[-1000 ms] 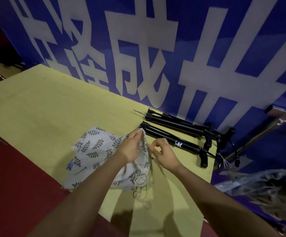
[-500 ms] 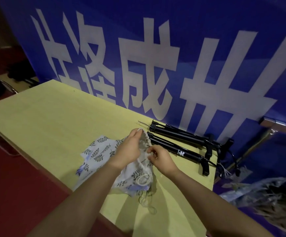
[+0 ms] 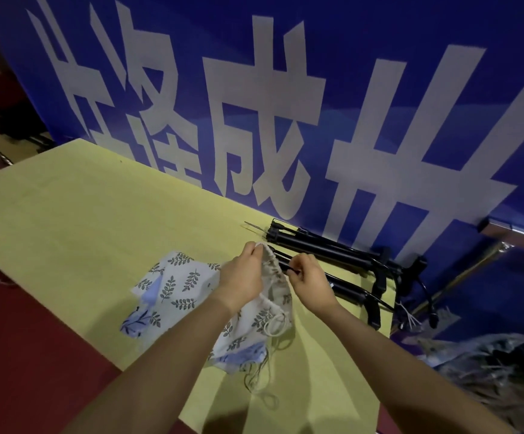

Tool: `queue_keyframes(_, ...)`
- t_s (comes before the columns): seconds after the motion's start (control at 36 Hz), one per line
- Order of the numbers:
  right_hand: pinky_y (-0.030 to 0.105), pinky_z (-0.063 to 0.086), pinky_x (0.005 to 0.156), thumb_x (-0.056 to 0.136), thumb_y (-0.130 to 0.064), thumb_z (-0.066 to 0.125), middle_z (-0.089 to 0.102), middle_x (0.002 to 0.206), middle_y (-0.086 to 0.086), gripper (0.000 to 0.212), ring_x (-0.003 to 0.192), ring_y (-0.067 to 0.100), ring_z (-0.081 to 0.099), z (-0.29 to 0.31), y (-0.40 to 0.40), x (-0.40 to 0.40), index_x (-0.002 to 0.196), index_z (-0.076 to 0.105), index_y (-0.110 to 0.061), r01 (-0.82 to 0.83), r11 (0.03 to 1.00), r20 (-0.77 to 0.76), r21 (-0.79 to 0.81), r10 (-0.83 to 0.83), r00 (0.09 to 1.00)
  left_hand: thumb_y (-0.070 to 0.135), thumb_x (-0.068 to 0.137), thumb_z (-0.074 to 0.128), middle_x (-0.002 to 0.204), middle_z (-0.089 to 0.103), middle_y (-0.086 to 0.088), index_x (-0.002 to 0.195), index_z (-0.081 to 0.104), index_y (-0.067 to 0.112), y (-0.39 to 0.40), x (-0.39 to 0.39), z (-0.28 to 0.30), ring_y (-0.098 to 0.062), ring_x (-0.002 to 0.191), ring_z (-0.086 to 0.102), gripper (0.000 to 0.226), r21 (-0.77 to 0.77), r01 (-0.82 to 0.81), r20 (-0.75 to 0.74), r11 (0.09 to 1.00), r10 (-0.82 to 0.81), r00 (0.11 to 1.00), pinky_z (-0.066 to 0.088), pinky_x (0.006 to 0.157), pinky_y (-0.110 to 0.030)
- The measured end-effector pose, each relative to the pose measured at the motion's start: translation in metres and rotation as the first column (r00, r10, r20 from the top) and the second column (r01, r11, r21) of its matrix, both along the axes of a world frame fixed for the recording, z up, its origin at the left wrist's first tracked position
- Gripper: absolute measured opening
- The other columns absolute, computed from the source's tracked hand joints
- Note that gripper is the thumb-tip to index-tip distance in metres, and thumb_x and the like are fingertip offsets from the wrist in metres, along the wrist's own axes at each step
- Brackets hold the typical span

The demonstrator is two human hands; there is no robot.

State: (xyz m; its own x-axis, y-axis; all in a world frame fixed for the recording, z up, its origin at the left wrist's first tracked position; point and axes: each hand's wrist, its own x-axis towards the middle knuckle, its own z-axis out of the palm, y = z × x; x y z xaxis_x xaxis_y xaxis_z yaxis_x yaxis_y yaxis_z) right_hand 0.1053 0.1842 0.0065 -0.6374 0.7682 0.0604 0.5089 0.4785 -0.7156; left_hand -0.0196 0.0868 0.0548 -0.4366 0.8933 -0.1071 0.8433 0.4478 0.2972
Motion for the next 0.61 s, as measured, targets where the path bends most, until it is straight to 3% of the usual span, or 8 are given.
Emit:
queue_keyframes(0.14, 0.039, 0.045, 0.093, 0.093, -0.012, 0.049, 0.05, 0.123, 0.01, 0.027, 0.109, 0.027, 0.05, -0.021, 0.035, 0.004, 0.12, 0.05, -0.009, 0.063, 0.998, 0.303, 0.013, -0.064, 0.951, -0.002, 0.086, 0.043, 0.139, 0.034, -0.005, 0.137, 0.035, 0.011, 0.017, 0.001, -0.008, -0.03, 0.094, 0.059, 0.053, -0.003, -0.012, 0.043, 1.0, 0.012, 0.999, 0.039, 0.058, -0.033)
queue_keyframes(0.31, 0.04, 0.034, 0.102, 0.094, -0.019, 0.047, 0.046, 0.135, 0.011, 0.04, 0.122, 0.03, 0.044, -0.041, 0.065, 0.009, 0.133, 0.041, -0.012, -0.014, 0.99, 0.558, 0.14, -0.067, 0.827, 0.003, 0.088, 0.047, 0.133, 0.038, -0.006, 0.135, 0.038, 0.011, 0.042, 0.005, -0.021, -0.03, 0.095, 0.059, 0.049, -0.007, -0.043, 0.067, 0.999, 0.043, 0.997, 0.038, 0.063, -0.034)
queue_keyframes(0.44, 0.039, 0.034, 0.1, 0.093, -0.019, 0.05, 0.047, 0.132, 0.011, 0.043, 0.121, 0.031, 0.046, -0.064, 0.078, 0.011, 0.133, 0.036, -0.011, -0.112, 0.985, 0.655, 0.132, -0.002, 0.755, 0.006, 0.089, 0.049, 0.134, 0.037, -0.005, 0.134, 0.038, 0.011, 0.052, 0.0, -0.037, -0.027, 0.105, 0.055, 0.046, -0.022, -0.057, 0.096, 0.998, 0.059, 0.994, 0.042, 0.068, -0.032)
queue_keyframes(0.61, 0.036, 0.039, 0.093, 0.092, -0.013, 0.051, 0.053, 0.125, 0.011, 0.033, 0.115, 0.03, 0.051, -0.074, 0.084, 0.003, 0.123, 0.04, -0.011, -0.16, 0.969, 0.669, 0.186, -0.006, 0.743, 0.009, 0.091, 0.049, 0.136, 0.037, -0.003, 0.137, 0.037, 0.012, 0.053, -0.008, -0.051, -0.021, 0.103, 0.055, 0.047, 0.013, -0.069, 0.095, 0.998, 0.068, 0.993, 0.04, 0.063, -0.026)
